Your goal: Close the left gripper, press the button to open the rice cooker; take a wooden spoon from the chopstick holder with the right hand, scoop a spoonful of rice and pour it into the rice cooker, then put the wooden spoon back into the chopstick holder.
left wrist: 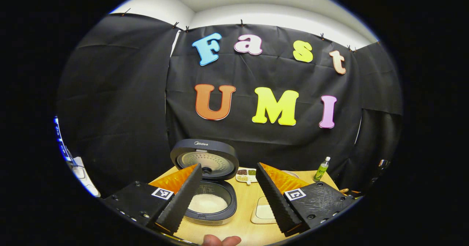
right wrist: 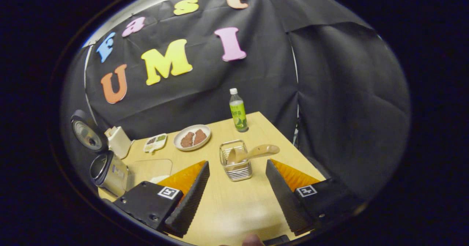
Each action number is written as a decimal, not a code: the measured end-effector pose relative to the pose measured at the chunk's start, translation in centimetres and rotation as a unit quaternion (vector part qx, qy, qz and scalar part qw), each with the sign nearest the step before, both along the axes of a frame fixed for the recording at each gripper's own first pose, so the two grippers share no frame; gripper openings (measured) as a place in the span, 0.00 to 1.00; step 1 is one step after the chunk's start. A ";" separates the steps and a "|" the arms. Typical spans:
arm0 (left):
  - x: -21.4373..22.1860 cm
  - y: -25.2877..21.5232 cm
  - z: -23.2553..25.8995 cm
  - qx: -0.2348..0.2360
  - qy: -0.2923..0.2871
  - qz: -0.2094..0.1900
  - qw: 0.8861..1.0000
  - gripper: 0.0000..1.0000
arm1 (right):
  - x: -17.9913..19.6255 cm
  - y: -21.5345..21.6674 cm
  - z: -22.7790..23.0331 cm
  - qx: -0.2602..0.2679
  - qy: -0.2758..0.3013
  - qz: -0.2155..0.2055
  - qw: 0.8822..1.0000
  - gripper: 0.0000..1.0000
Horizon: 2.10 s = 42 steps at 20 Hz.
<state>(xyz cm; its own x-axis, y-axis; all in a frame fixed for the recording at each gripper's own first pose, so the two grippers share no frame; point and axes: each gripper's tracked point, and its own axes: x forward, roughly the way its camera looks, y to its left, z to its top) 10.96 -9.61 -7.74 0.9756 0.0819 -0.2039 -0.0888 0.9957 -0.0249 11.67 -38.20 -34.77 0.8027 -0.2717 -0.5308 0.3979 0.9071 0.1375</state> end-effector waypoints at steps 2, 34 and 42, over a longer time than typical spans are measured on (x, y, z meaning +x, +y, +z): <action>0.0 0.1 -0.4 0.008 0.008 0.006 1.000 0.95 | 1.3 -1.3 -2.4 0.023 0.012 -0.016 1.000 0.98; -3.9 8.6 -0.6 0.023 0.016 0.090 0.996 0.95 | 10.5 0.4 6.9 -0.092 0.015 0.070 0.993 0.10; -8.1 10.8 0.8 0.041 -0.006 0.107 0.993 0.95 | 12.3 18.7 10.0 -0.066 -0.004 0.230 0.971 0.10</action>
<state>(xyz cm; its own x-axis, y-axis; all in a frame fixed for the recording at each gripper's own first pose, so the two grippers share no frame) 2.87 1.19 -6.94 0.9366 0.3030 -0.1758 -0.2984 0.9530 0.0526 23.92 -19.51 -24.77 0.8590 0.0519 -0.5093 -0.0543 0.9985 0.0103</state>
